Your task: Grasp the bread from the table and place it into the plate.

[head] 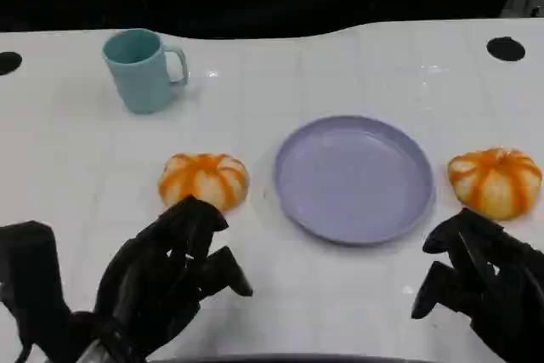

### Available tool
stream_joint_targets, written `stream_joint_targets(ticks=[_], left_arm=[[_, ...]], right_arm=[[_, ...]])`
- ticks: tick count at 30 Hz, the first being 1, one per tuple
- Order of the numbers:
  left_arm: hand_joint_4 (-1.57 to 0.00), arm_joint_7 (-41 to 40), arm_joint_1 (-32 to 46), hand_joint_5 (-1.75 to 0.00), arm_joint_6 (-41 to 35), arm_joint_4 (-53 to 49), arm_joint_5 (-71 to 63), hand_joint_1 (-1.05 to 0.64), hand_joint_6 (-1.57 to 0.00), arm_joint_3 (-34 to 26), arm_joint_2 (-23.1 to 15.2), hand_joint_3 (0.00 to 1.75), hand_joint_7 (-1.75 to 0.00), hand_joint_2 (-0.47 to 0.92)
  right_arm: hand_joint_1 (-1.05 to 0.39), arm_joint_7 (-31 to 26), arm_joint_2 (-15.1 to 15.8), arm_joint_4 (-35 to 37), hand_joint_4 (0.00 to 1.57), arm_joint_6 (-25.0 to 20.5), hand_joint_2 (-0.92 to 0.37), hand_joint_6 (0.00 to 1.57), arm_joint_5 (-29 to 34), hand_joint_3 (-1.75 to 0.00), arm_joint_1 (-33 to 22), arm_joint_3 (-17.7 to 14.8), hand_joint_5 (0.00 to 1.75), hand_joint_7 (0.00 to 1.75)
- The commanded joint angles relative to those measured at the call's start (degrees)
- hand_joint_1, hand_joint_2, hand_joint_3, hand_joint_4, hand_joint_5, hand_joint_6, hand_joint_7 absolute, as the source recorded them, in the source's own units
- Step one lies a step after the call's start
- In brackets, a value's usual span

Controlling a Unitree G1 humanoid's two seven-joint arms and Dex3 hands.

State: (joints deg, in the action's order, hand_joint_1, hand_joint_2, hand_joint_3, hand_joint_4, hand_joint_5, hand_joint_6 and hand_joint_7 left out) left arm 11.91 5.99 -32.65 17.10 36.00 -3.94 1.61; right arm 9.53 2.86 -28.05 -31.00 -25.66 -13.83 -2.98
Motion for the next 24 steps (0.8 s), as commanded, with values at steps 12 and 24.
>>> stream_joint_targets(ticks=[12, 24], left_arm=[[-0.78, 0.4, -0.2, -1.75, 0.6, -0.6, -0.3, -0.53, -0.54, -0.3, -0.6, 0.48, -1.75, 0.92], [-0.61, 2.7, -0.4, -1.63, 4.8, 0.2, -5.1, -0.61, -0.52, 1.9, -3.1, 0.37, -1.37, 0.92]], right_arm=[[-0.46, 0.3, 0.7, -0.2, 0.64, 0.7, -0.92, 0.49, 0.2, -0.39, 0.0, 0.0, 1.75, 1.63], [-0.45, -0.1, 0.2, -0.4, 0.64, 0.5, -0.92, 0.49, 0.1, -0.38, -0.1, -0.1, 1.75, 1.62]])
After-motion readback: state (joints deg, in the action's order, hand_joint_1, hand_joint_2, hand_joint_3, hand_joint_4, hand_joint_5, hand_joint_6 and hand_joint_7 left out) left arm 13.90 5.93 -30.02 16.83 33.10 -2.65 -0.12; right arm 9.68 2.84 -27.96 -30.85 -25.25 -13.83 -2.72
